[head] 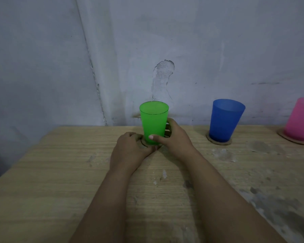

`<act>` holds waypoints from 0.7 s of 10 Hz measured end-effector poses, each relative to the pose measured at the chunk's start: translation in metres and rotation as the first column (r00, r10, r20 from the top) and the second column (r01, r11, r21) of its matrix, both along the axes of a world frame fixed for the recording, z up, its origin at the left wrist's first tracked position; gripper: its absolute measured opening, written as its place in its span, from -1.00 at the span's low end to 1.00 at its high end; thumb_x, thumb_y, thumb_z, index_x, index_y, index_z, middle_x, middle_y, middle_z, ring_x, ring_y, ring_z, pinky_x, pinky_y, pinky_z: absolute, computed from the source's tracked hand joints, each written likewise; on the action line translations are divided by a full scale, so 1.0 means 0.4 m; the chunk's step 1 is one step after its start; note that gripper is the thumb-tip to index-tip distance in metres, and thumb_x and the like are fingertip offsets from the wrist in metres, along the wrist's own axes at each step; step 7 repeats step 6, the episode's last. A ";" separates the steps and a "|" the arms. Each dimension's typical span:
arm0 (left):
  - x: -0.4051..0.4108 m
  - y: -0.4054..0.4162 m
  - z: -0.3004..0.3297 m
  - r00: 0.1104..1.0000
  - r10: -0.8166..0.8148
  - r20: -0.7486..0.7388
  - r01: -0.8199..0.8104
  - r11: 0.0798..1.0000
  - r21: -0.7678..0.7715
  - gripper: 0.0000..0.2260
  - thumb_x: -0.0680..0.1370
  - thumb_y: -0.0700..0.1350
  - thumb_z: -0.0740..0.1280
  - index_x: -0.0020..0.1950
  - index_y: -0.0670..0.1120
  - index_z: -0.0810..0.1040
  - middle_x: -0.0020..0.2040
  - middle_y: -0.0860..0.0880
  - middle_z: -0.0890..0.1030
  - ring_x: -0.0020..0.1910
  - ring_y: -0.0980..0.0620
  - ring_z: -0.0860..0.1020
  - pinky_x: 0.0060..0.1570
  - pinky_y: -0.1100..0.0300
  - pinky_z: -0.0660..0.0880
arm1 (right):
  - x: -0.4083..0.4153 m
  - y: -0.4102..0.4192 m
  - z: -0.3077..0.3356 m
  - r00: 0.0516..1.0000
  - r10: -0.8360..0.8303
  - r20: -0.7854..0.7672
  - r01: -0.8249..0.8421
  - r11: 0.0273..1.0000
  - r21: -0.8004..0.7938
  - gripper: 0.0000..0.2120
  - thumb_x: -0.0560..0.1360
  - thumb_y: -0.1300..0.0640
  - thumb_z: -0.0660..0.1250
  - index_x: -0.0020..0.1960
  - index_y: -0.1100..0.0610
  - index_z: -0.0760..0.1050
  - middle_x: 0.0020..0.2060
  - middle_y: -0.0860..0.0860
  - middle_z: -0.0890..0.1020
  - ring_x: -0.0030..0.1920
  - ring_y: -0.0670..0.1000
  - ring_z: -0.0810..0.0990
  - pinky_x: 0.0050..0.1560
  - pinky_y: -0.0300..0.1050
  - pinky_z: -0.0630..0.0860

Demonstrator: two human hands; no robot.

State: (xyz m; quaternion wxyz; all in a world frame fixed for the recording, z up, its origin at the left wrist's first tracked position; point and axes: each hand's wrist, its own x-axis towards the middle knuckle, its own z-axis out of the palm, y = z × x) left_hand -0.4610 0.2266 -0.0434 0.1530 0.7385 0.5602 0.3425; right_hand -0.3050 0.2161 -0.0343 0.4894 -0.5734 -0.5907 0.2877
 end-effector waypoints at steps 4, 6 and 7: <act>0.003 -0.004 0.003 1.000 0.022 -0.014 -0.022 1.000 0.007 -0.51 0.25 0.34 0.40 -0.04 0.00 0.64 -0.07 0.00 0.55 -0.11 0.05 0.48 -0.22 0.16 0.43 | -0.002 0.001 -0.005 0.996 -0.018 0.091 0.018 1.000 -0.006 -0.14 0.20 -0.06 0.57 0.38 0.01 0.24 0.23 0.05 0.55 0.14 0.00 0.54 0.14 -0.05 0.50; 0.005 -0.037 0.001 0.981 0.134 -0.140 -0.135 0.991 0.003 -0.33 0.29 0.36 0.38 0.12 -0.16 0.51 0.10 -0.11 0.55 0.10 -0.11 0.50 -0.06 0.07 0.43 | 0.004 -0.043 0.004 0.993 -0.096 0.067 0.100 0.993 -0.059 0.03 0.24 -0.04 0.56 0.50 0.07 0.02 0.33 0.08 0.45 0.28 0.06 0.45 0.10 -0.16 0.36; 0.005 -0.037 0.001 0.981 0.134 -0.140 -0.135 0.991 0.003 -0.33 0.29 0.36 0.38 0.12 -0.16 0.51 0.10 -0.11 0.55 0.10 -0.11 0.50 -0.06 0.07 0.43 | 0.004 -0.043 0.004 0.993 -0.096 0.067 0.100 0.993 -0.059 0.03 0.24 -0.04 0.56 0.50 0.07 0.02 0.33 0.08 0.45 0.28 0.06 0.45 0.10 -0.16 0.36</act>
